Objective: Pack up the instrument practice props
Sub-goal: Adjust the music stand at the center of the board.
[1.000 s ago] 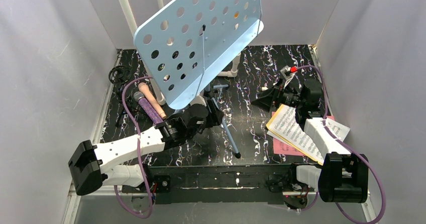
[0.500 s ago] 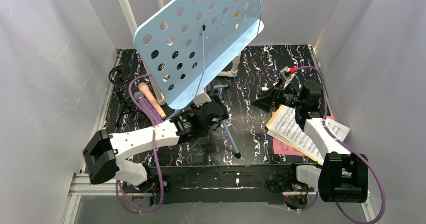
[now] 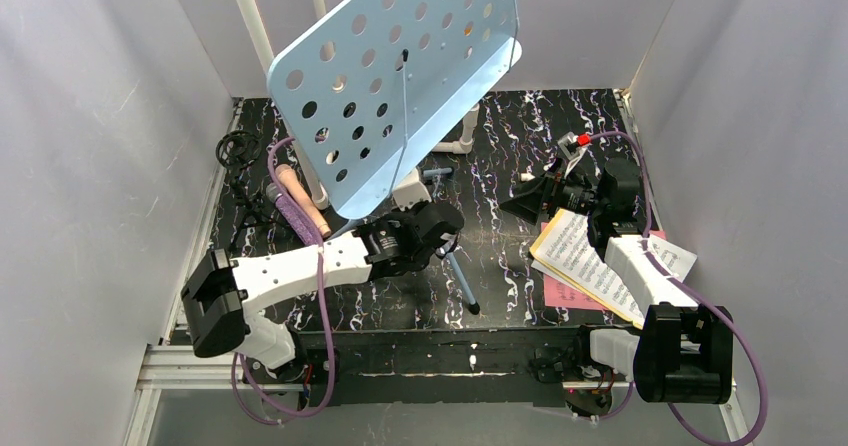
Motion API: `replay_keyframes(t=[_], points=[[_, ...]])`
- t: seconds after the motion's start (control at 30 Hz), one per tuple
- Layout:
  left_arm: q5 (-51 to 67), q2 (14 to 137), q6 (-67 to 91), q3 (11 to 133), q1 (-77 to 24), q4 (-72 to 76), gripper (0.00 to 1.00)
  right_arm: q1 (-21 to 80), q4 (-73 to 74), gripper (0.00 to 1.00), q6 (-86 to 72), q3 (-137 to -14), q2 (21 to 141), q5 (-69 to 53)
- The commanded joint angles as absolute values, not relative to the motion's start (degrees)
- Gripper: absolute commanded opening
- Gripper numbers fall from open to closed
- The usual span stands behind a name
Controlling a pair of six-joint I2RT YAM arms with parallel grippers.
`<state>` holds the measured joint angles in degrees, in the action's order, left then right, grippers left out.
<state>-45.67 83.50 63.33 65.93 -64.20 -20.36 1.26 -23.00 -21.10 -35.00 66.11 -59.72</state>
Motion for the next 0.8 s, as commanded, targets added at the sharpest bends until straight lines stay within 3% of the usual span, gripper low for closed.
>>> replay_keyframes(t=[0.0,0.27,0.77], points=[[-41.3,79.2,49.9,60.4,-63.8,-8.4,0.0,1.5,-25.2,1.0,-21.1,-35.2,65.9,-60.1],[-29.4,77.8,41.4,56.8,-61.4,3.1,0.0,1.4,-25.1,1.0,-21.1,-35.2,65.7,-60.2],[-10.0,82.2,35.9,59.7,-56.4,6.1,0.0,1.4,-30.7,1.0,-26.5,-33.8,65.3,-62.2]])
